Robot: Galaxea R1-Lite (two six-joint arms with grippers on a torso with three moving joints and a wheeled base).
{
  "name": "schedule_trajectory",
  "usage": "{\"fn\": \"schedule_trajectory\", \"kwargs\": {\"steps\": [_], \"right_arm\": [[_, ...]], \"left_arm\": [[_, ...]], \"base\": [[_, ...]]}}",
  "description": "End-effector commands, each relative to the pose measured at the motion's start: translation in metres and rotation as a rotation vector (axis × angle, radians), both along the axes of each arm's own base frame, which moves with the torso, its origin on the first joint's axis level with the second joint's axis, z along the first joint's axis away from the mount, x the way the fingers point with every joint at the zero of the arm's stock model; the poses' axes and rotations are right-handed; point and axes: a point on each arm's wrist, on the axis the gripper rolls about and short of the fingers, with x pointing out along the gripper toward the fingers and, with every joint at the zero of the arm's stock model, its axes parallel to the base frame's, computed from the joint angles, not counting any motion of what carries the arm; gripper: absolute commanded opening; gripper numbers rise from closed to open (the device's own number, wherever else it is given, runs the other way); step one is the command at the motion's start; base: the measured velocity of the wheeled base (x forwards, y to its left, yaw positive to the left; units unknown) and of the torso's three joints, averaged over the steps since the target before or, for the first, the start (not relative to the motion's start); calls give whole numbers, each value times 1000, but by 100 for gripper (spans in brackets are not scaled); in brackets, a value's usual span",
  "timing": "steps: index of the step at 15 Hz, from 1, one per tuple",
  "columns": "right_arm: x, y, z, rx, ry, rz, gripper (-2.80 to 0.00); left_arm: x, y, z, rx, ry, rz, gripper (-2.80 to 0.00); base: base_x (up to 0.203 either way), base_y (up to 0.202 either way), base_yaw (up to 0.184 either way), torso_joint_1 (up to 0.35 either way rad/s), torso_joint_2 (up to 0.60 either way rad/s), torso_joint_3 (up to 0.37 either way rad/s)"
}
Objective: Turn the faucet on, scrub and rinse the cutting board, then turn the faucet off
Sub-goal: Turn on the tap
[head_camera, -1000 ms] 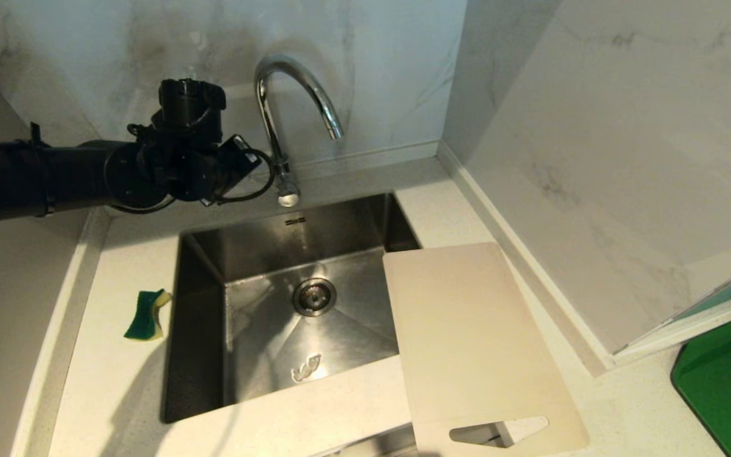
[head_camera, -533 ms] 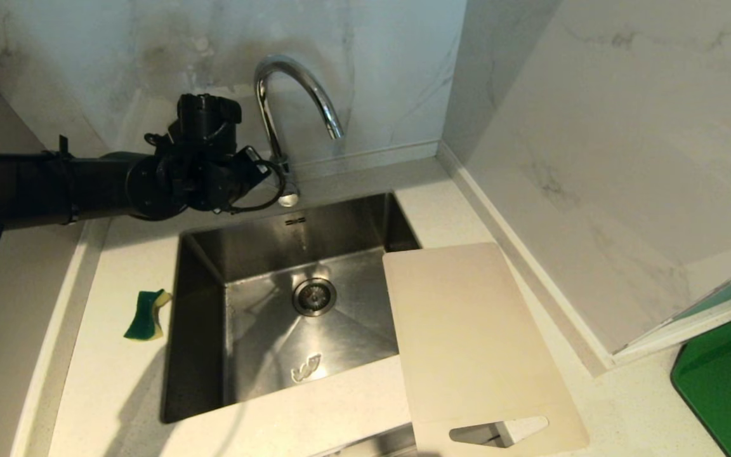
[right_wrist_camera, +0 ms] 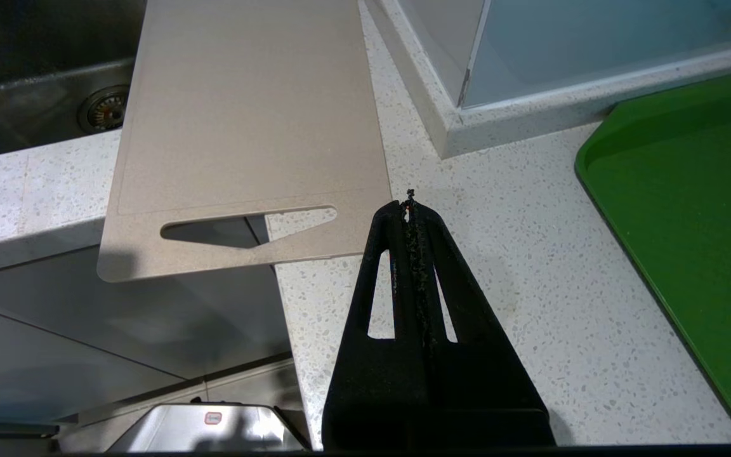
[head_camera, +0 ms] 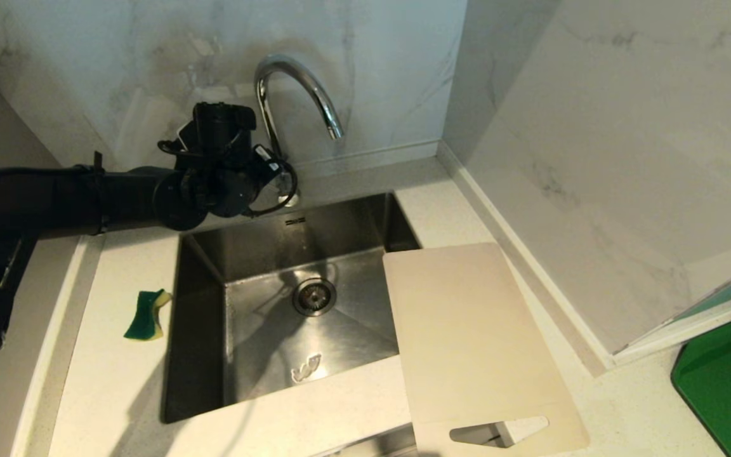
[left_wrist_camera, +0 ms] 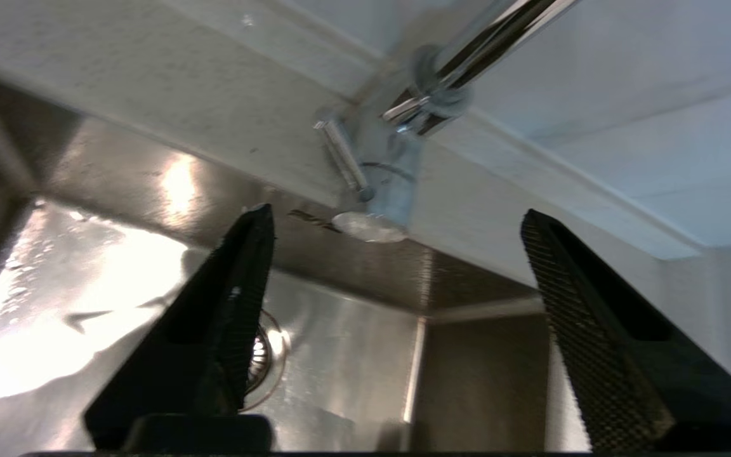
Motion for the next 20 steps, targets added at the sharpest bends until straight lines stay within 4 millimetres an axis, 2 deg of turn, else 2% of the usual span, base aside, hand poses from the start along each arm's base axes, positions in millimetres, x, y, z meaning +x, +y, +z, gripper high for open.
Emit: {"fn": "schedule_trajectory", "kwargs": {"steps": [1, 4, 7, 12, 16, 20], "right_arm": [[0, 0, 0, 0, 1, 1, -280], [0, 0, 0, 0, 1, 1, -280], [0, 0, 0, 0, 1, 1, -280], [0, 0, 0, 0, 1, 1, -280], [0, 0, 0, 0, 1, 1, -280], [0, 0, 0, 0, 1, 1, -280]], "left_arm": [[5, -3, -8, -3, -11, 40, 0], [12, -4, -21, -17, 10, 50, 0], [15, -1, -25, -40, 15, 59, 0], [21, -1, -36, -174, 19, 32, 0], [28, 5, -37, -198, -19, 49, 0], [34, 7, -48, -185, -4, 67, 0]], "base": [[0, 0, 0, 0, 0, 0], [0, 0, 0, 0, 0, 0], [0, 0, 0, 0, 0, 0], [0, 0, 0, 0, 0, 0], [0, 0, 0, 0, 0, 0], [0, 0, 0, 0, 0, 0]]}}
